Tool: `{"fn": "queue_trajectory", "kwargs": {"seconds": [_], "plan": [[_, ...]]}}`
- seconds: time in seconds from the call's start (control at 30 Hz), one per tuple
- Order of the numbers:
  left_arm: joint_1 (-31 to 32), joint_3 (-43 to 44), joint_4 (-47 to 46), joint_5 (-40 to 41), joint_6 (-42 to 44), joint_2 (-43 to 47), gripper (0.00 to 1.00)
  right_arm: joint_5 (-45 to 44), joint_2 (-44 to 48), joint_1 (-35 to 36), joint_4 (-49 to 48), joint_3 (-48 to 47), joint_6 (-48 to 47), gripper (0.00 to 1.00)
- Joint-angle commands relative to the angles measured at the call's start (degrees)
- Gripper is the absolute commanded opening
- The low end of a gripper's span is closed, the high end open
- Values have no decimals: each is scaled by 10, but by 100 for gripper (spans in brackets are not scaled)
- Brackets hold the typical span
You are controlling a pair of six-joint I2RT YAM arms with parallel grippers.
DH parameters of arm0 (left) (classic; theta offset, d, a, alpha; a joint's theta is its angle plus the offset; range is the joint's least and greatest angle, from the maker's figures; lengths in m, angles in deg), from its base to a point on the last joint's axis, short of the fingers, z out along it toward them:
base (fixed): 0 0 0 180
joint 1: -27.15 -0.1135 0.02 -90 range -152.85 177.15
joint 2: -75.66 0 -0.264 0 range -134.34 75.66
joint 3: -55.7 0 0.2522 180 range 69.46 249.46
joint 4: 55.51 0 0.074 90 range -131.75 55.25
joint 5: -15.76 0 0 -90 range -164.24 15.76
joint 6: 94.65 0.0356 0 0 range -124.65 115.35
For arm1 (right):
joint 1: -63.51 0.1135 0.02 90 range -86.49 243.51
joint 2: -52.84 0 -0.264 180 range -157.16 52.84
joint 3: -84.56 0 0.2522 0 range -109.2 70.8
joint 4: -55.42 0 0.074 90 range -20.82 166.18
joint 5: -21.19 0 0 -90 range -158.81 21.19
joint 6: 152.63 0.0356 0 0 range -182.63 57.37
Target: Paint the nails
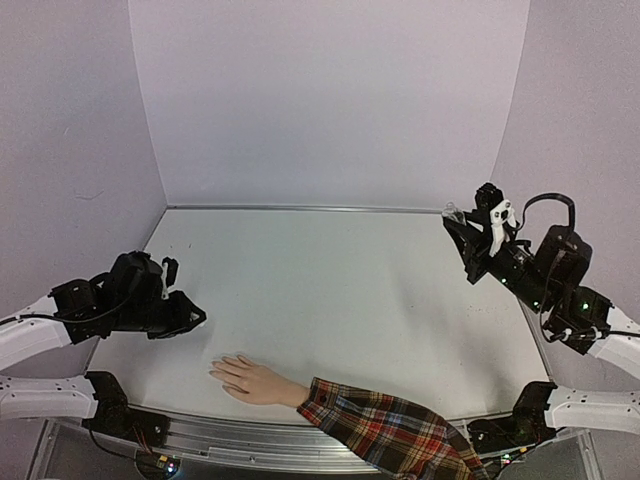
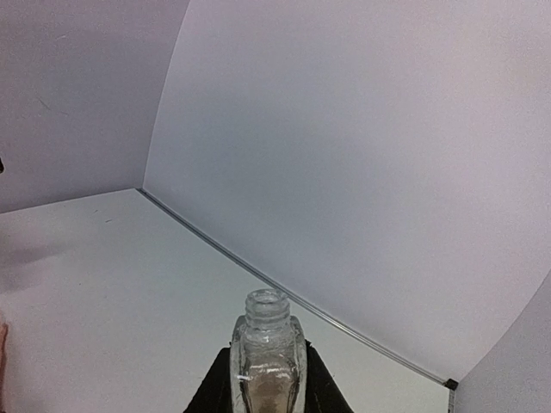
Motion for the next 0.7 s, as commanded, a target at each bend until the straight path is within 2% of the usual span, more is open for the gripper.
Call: {"fn": "queue_trajectory", "kwargs": {"seconds": [0.0,0.17,0.53,0.67], "plan": [[31,-27,16,49,-76,-6,0,-3,1,-3,-9,2,-2,0],[73,-54,-17,54,-81,-19,0,-1,1,-7,-9,7,-5,0],[74,-108,-61,113,-79,-15,0,3,17,-11,-11,26,-2,0],[73,-128,-96,108,-68,3,0,9,17,-11,-11,27,-1,0]]}}
